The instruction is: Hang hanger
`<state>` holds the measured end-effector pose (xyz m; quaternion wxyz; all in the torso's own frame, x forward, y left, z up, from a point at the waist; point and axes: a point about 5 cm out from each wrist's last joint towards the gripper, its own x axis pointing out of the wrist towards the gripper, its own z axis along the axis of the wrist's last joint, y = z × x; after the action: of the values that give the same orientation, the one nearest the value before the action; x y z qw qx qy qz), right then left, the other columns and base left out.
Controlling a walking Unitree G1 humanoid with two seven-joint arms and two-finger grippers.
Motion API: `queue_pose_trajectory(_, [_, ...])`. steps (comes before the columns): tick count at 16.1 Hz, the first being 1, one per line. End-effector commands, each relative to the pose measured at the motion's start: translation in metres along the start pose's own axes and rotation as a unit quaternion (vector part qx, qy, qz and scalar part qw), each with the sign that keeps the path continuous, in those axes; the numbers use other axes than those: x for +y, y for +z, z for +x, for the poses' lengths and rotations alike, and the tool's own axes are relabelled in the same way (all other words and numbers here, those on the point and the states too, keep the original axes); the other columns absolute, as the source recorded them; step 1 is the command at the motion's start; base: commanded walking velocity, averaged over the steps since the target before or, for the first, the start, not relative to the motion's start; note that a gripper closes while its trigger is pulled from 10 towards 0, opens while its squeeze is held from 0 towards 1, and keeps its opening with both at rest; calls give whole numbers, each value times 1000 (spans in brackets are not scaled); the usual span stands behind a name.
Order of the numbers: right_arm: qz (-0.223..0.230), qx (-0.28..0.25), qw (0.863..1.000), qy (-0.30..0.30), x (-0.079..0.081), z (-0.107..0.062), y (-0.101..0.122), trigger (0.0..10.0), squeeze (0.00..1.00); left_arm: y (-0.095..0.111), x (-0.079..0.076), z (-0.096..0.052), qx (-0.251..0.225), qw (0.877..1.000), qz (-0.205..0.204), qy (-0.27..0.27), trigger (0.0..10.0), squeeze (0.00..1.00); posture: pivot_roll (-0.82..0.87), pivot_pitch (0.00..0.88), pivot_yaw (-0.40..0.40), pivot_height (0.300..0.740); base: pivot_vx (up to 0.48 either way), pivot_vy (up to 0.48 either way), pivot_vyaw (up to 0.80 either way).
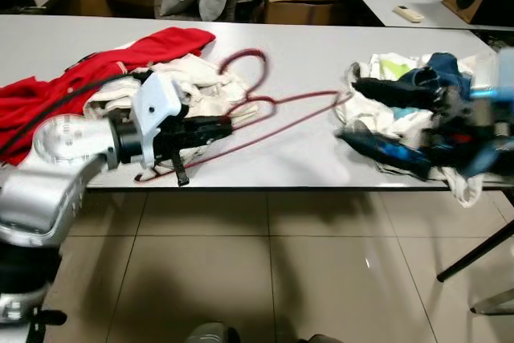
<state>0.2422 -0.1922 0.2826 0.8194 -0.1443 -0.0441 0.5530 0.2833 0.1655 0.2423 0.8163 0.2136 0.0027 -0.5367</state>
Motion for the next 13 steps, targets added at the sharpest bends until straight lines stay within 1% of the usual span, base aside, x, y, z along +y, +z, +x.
queue_pose_trajectory(1, [-10,17,999,32,0,1,0,10000,1000,7,-2,1,1,999,15,-35,10000,0,23,0,-23,740,0,0,0])
queue_pose_trajectory(2, [-23,31,998,51,-3,0,3,10000,914,12,-3,1,4,998,27,-60,10000,0,22,0,-23,740,0,0,0])
queue_pose_trajectory(3, [-33,45,996,64,-8,-1,4,10000,0,17,-4,2,8,996,42,-82,10000,0,21,0,-24,740,0,0,0])
queue_pose_trajectory(4, [-44,60,994,79,-10,0,4,10000,0,22,-4,3,10,994,55,-99,10000,0,22,0,-24,740,0,0,0])
queue_pose_trajectory(5, [-46,64,993,93,-11,5,4,10000,0,26,-5,5,15,991,68,-114,10000,0,22,0,-25,740,0,0,0])
queue_pose_trajectory(8, [-44,75,989,116,-10,14,-2,10000,0,32,-5,9,20,988,88,-128,10000,0,25,0,-23,740,0,0,0])
queue_pose_trajectory(9, [-53,97,988,106,-12,21,-10,5686,0,35,-5,11,20,986,98,-130,10000,0,22,0,-19,740,0,0,0])
queue_pose_trajectory(10, [-62,100,989,93,-15,30,-14,745,0,38,-5,14,16,986,102,-132,10000,0,22,0,-19,740,0,0,0])
queue_pose_trajectory(11, [-77,102,989,80,-18,39,-17,0,0,39,-6,16,14,985,105,-138,10000,0,25,0,-18,740,0,0,0])
queue_pose_trajectory(13, [-84,98,989,69,-21,49,-19,0,0,40,-8,19,20,982,116,-146,10000,0,32,0,-21,740,0,0,0])
